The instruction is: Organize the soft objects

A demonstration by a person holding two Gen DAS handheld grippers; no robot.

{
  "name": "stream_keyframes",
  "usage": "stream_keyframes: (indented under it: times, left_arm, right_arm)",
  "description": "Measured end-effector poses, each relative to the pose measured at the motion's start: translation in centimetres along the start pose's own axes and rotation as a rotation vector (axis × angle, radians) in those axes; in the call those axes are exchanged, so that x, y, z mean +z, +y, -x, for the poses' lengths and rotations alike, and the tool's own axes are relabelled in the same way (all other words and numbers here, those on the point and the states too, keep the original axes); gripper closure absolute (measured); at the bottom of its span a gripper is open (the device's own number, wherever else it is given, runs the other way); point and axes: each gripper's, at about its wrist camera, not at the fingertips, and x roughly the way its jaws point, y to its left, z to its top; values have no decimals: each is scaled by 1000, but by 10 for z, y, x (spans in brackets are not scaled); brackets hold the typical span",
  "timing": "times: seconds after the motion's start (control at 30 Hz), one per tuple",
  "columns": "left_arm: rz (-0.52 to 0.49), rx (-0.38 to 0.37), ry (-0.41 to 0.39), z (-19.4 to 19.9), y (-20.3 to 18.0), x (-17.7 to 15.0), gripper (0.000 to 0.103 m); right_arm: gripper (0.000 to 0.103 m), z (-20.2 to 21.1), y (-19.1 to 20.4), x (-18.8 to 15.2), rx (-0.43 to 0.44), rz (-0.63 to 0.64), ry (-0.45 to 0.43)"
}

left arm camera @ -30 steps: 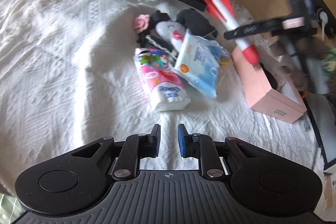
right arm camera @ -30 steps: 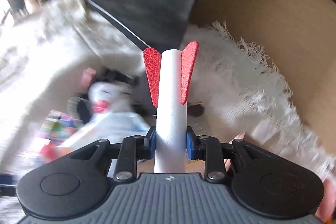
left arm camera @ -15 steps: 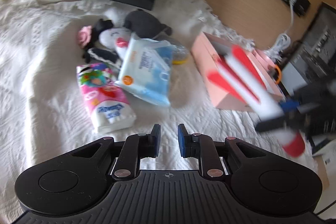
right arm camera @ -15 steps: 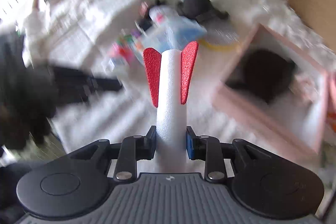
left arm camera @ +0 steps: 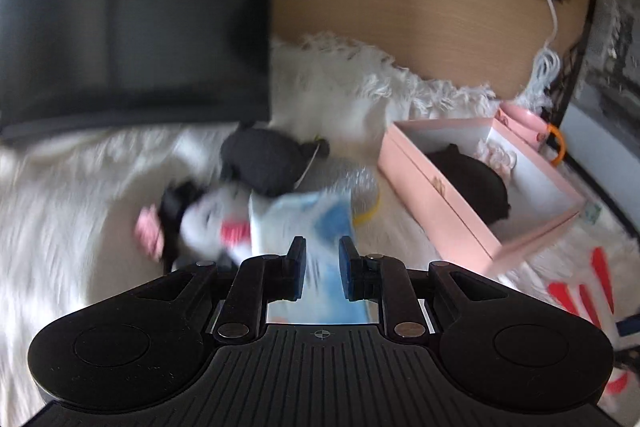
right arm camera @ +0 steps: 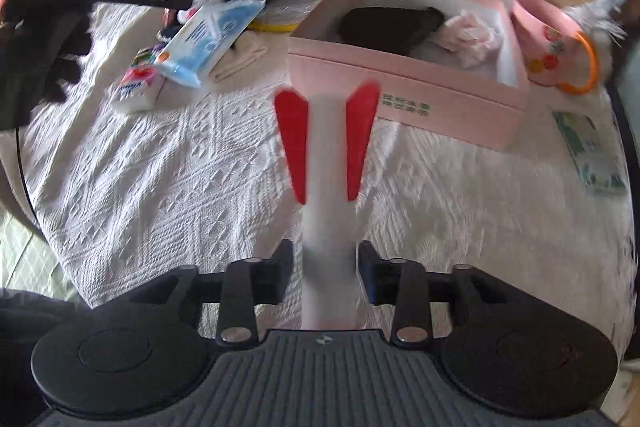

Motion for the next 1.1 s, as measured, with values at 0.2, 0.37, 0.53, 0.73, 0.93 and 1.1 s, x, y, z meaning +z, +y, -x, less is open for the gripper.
stream_keyframes:
  times: [0.2,0.37,0.53,0.73,0.93,1.1]
  left_arm:
    - [-125,42,81,-55,-3,27,80]
    - [-168,32,129,-77,-4,20,77]
    - [-209,22,166,-77,-6,19,77]
    - [-162,12,163,-77,-1,16,77]
    - [-177,32,117,-72,-6,8,78]
    - [-172,29,102,-63,-10,1,82]
  right_arm:
    - [54,2,4,-13,-56,4,-43]
    - [49,-8,10,-19,-122,22,-71]
    - [48,-21,1,-24,-159,-26,-80]
    - [47,-26,-4,-23,-147,-41,-97]
    - [49,-27,5,-22,-164,33,-118]
    - [76,-27,4,-15,-122,36,-107]
